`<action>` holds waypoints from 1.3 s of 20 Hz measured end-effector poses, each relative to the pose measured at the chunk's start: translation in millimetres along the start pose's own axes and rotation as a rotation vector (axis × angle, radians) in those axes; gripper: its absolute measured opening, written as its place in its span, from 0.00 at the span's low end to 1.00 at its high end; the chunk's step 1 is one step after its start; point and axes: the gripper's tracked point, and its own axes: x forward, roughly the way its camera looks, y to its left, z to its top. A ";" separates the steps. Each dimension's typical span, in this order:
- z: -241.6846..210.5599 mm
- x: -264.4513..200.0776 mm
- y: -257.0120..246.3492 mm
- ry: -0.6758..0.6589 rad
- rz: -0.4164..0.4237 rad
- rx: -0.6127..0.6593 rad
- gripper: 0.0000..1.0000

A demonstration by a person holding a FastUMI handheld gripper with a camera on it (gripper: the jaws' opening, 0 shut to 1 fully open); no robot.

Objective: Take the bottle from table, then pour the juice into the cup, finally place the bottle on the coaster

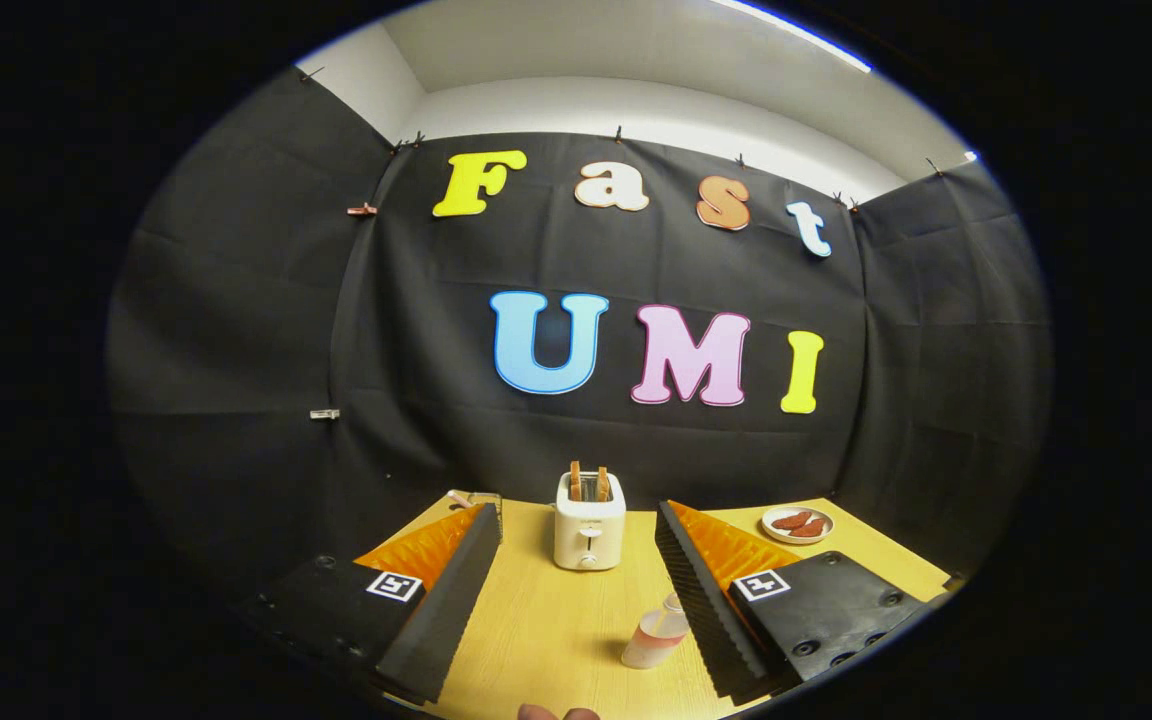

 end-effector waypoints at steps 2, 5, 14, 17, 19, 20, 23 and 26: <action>-4.2 2.5 -2.7 -0.001 -0.010 -0.003 0.97; -9.8 3.3 -8.2 -0.034 -0.024 -0.018 0.96; -109.4 16.7 -36.3 -0.031 -0.104 0.068 0.96; -146.6 22.4 -60.0 -0.008 -0.157 0.071 0.97; -171.6 28.7 -73.2 0.010 -0.189 0.070 0.97; -183.9 32.3 -78.4 0.022 -0.199 0.067 0.97; -212.7 41.5 -87.4 0.053 -0.206 0.046 0.97; -238.1 50.8 -90.1 0.073 -0.187 0.049 0.97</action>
